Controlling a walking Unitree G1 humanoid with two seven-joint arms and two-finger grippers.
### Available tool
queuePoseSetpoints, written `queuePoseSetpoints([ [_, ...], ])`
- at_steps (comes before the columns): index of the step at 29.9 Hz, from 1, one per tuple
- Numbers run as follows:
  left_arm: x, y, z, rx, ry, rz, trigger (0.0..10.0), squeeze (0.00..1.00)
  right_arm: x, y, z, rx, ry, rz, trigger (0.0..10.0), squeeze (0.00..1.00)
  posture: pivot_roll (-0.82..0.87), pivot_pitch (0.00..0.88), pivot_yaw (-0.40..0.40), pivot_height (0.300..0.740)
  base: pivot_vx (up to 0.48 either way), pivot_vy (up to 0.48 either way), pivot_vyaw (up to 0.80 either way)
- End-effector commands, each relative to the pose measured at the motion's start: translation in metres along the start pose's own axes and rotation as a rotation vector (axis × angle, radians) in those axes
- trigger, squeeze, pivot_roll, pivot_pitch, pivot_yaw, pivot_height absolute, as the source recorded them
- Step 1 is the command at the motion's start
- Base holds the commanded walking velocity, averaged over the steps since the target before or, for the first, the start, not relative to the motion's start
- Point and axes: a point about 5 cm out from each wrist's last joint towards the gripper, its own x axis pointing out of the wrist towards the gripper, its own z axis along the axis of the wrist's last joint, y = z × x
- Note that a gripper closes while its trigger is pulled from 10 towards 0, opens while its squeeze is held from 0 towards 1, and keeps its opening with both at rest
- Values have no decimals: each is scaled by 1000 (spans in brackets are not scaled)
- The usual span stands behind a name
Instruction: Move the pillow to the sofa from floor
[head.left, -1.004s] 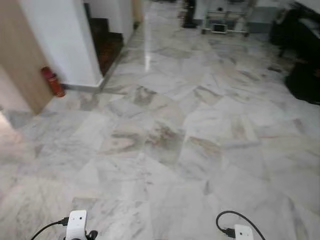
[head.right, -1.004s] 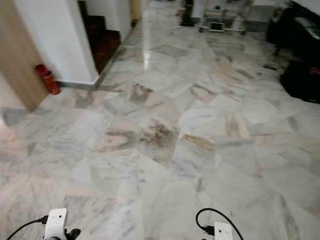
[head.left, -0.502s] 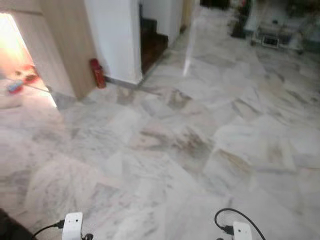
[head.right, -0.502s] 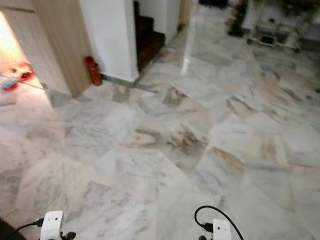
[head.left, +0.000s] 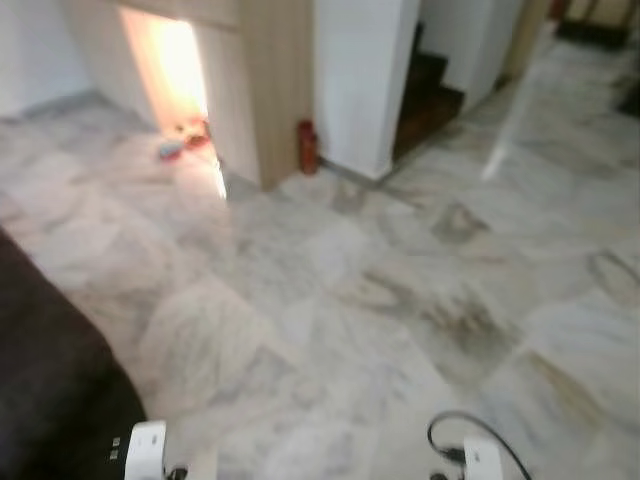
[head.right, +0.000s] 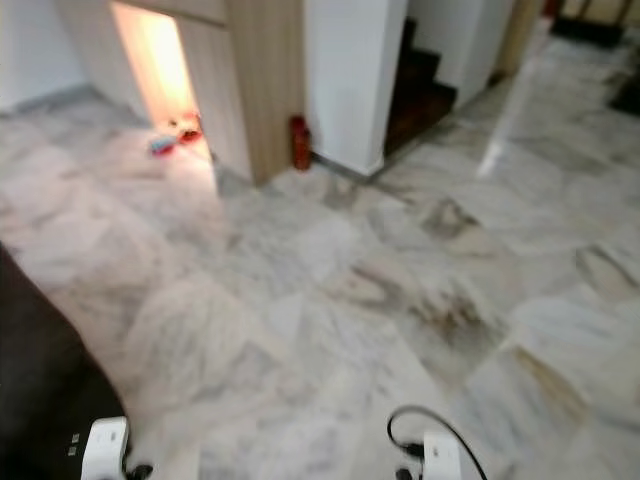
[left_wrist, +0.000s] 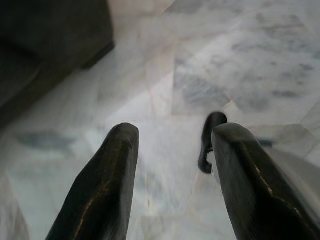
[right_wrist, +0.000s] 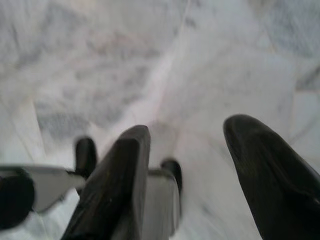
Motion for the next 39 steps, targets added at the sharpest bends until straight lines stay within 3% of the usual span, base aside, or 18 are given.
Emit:
queuePoseSetpoints([
  [1,0,5,1,8,-2,22,10000,0,1,3,3,4,-12,6,10000,0,-25,8,-15,740,0,0,800],
  [39,-1,2,-2,-31,-9,29,10000,0,0,-1,3,-4,-19,-4,10000,0,-27,3,-28,740,0,0,800],
])
